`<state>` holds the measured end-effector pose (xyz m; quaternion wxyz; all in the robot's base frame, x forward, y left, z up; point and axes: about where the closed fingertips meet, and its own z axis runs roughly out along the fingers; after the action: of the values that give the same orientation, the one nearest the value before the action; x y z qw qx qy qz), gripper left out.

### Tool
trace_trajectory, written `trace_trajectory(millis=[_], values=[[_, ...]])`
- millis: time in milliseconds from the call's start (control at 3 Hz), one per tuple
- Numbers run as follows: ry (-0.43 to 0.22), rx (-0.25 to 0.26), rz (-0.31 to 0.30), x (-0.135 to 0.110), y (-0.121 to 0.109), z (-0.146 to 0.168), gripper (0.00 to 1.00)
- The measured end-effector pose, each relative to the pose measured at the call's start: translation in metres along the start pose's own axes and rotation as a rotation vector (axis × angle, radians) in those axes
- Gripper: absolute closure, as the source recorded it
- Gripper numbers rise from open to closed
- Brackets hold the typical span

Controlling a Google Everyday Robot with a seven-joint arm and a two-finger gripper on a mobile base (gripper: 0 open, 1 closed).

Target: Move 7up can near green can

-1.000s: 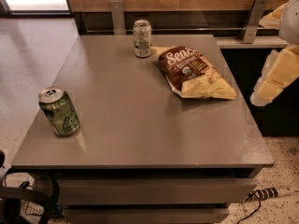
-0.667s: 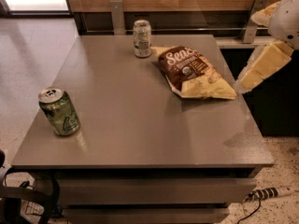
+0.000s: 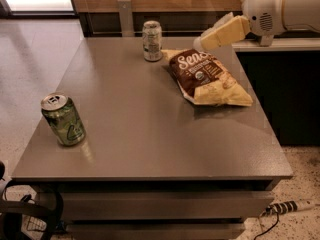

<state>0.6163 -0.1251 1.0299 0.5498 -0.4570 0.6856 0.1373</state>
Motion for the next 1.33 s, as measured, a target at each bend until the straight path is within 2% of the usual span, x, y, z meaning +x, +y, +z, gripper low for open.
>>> trace_trajectory(millis=[333,667,1000,1333], values=[[-0.122,0.041,0.046,-0.022,-0.014,0.035,0.00],[-0.122,0.040,0.046,-0.022,-0.013,0.036,0.00],[-0.115,0.036,0.086,-0.006,-0.028,0.067,0.00],[-0.128,0.038,0.148,0.016,-0.056,0.122,0.00]])
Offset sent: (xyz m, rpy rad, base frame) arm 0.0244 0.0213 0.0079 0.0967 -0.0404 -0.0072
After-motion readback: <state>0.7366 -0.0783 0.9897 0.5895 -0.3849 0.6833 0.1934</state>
